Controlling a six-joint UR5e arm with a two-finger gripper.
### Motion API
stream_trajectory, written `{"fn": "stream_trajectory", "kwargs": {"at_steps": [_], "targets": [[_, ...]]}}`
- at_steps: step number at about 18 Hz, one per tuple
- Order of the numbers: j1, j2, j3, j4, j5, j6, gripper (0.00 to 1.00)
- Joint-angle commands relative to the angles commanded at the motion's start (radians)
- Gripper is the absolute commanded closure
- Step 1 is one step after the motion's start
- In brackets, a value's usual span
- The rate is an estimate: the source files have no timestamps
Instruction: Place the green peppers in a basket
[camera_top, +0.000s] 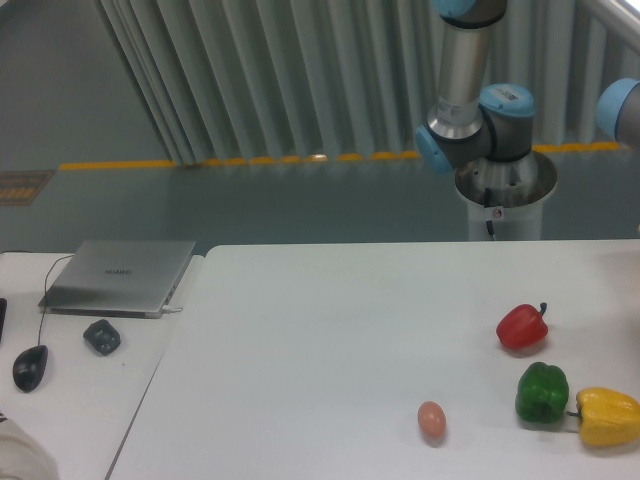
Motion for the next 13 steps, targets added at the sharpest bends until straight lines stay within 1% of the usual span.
{"fn": "stream_trajectory", "kwargs": {"at_steps": [6,9,11,13], "targets": [[-0.008,0.003,-0.008,0.003,-0.003,0.000,0.00],[-0.020,0.006,-0.024,0.008,-0.009,-0.011,0.00],[-0.029,0.014,-0.026,0.012,-0.009,-0.075,0.00],[-0.054,0.031,-0.026,0.012,-0.009,-0.180,0.00]]}}
